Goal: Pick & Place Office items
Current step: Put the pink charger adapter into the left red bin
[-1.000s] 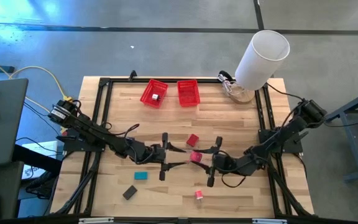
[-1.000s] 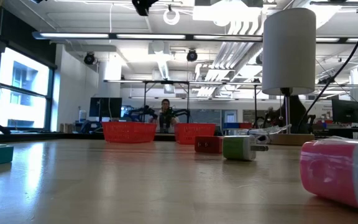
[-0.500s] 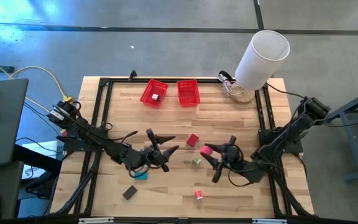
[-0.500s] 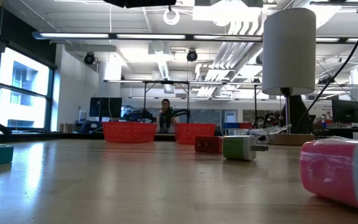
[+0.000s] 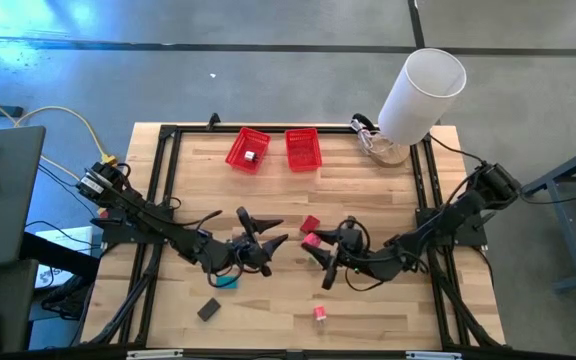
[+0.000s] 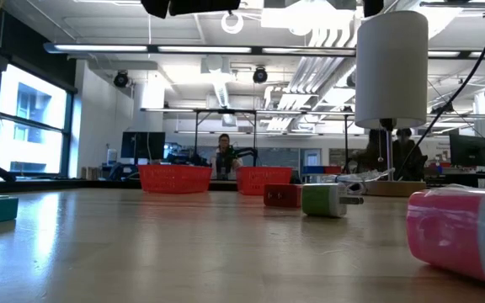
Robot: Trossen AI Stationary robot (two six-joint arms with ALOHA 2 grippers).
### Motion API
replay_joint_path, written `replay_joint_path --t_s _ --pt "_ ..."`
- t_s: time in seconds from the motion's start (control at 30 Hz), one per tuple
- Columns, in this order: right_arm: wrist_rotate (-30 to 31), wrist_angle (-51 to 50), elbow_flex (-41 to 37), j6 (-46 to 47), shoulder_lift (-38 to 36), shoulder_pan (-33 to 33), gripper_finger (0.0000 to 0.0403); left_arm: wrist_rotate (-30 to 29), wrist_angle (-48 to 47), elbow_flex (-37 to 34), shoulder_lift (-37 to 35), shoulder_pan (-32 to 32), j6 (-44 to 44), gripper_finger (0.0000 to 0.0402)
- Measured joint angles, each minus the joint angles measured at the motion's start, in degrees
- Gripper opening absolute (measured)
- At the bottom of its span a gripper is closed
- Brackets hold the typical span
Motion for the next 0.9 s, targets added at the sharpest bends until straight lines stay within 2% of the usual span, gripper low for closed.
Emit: replay_joint_path --t_s 0.17,0.37,0.63,0.73,0.9 --pt "0.0 2.3 0.0 -1.4 0.1 0.0 0.0146 -0.8 -3.2 -0.1 0.0 0.6 1.9 0.0199" --pt "0.0 2.1 0.0 -2.4 0.1 -0.1 0.0146 1.0 -6.7 -0.1 0.0 3.1 1.8 0.0206" --pt "-0.1 2.1 0.0 -2.5 0.1 -1.4 0.0146 1.7 -7.1 -0.1 0.0 3.9 2.9 0.0275" --pt "-0.7 2.6 0.0 -2.4 0.1 -2.3 0.0146 4.0 -7.1 -0.1 0.0 3.9 0.0 0.029" --pt "-2.8 3.3 0.0 -1.4 0.1 -4.0 0.0146 5.3 -8.5 -0.1 0.0 3.8 -6.2 0.0294"
